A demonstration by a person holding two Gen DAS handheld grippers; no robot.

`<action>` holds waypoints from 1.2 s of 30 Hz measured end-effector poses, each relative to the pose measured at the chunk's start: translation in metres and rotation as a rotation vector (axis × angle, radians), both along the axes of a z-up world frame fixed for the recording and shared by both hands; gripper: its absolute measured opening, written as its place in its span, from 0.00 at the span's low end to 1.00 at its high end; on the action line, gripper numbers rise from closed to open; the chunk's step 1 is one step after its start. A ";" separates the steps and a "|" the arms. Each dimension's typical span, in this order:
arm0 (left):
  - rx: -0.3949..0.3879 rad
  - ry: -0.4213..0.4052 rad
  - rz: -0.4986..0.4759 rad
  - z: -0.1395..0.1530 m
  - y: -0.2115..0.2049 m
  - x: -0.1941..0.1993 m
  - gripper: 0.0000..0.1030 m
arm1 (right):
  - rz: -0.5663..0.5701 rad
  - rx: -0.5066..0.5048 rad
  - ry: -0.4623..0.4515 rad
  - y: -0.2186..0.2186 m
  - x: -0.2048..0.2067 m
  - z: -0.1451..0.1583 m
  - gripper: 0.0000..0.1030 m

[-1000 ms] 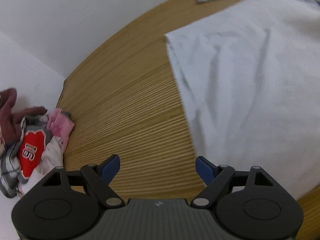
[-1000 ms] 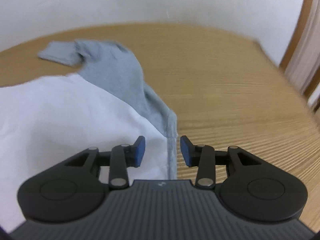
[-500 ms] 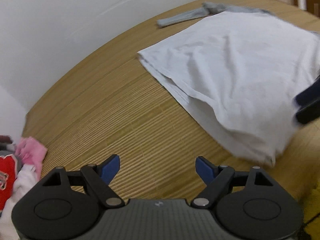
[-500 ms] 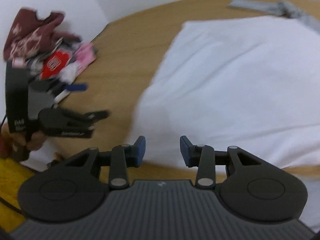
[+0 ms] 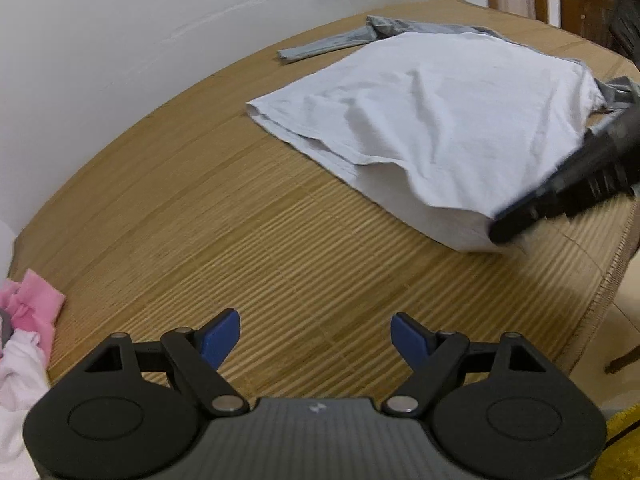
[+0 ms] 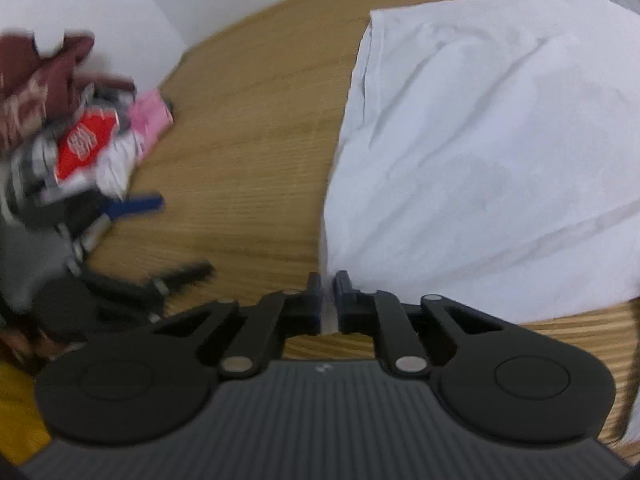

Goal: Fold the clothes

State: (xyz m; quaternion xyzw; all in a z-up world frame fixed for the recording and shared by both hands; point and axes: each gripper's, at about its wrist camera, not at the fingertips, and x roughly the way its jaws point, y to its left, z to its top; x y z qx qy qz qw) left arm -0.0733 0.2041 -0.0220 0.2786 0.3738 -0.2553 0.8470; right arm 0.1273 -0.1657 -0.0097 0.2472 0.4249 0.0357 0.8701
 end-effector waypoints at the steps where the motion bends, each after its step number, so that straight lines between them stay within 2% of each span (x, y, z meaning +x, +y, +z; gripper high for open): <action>1: -0.003 -0.007 -0.022 -0.001 -0.004 -0.003 0.82 | -0.036 0.040 -0.005 -0.003 -0.002 0.004 0.07; 3: -0.012 -0.031 -0.078 -0.003 -0.014 -0.007 0.82 | -0.135 0.163 -0.011 -0.015 -0.002 0.007 0.07; 6: -0.040 -0.087 -0.186 -0.005 -0.036 -0.016 0.82 | -0.343 0.377 -0.011 -0.039 -0.007 0.011 0.07; 10: -0.074 -0.156 -0.296 -0.014 -0.071 -0.022 0.82 | -0.544 0.548 -0.010 -0.063 -0.014 0.009 0.07; 14: -0.059 -0.308 -0.329 -0.023 -0.099 -0.024 0.80 | -0.753 0.766 0.034 -0.078 -0.023 -0.001 0.07; 15: -0.056 -0.338 -0.327 -0.025 -0.102 -0.022 0.77 | -0.803 0.838 0.044 -0.081 -0.027 -0.005 0.07; 17: -0.058 -0.364 -0.311 -0.026 -0.108 -0.014 0.59 | -0.876 0.937 0.065 -0.084 -0.033 -0.010 0.07; 18: -0.055 -0.369 -0.304 -0.025 -0.109 -0.010 0.44 | -0.891 0.953 0.069 -0.084 -0.035 -0.008 0.07; 19: -0.061 -0.367 -0.301 -0.023 -0.108 -0.007 0.31 | -0.893 0.938 0.070 -0.086 -0.036 -0.005 0.07; 21: -0.104 -0.340 -0.300 -0.015 -0.101 -0.004 0.17 | -0.866 0.888 0.070 -0.088 -0.037 0.002 0.07; 23: -0.156 -0.297 -0.295 -0.005 -0.089 -0.003 0.17 | -0.805 0.820 0.065 -0.089 -0.035 0.007 0.09; 25: -0.199 -0.263 -0.287 0.003 -0.080 -0.004 0.16 | -0.743 0.707 0.032 -0.086 -0.033 0.019 0.10; 29: -0.233 -0.219 -0.284 0.008 -0.076 -0.003 0.13 | -0.649 0.525 -0.029 -0.077 -0.031 0.033 0.11; 32: -0.213 -0.200 -0.303 0.004 -0.078 -0.004 0.12 | -0.572 0.388 -0.055 -0.070 -0.033 0.043 0.17; 34: -0.196 -0.185 -0.316 0.000 -0.079 -0.004 0.12 | -0.519 0.281 -0.042 -0.066 -0.038 0.046 0.24; 36: -0.183 -0.173 -0.331 -0.005 -0.081 -0.008 0.13 | -0.467 0.182 -0.019 -0.063 -0.045 0.047 0.27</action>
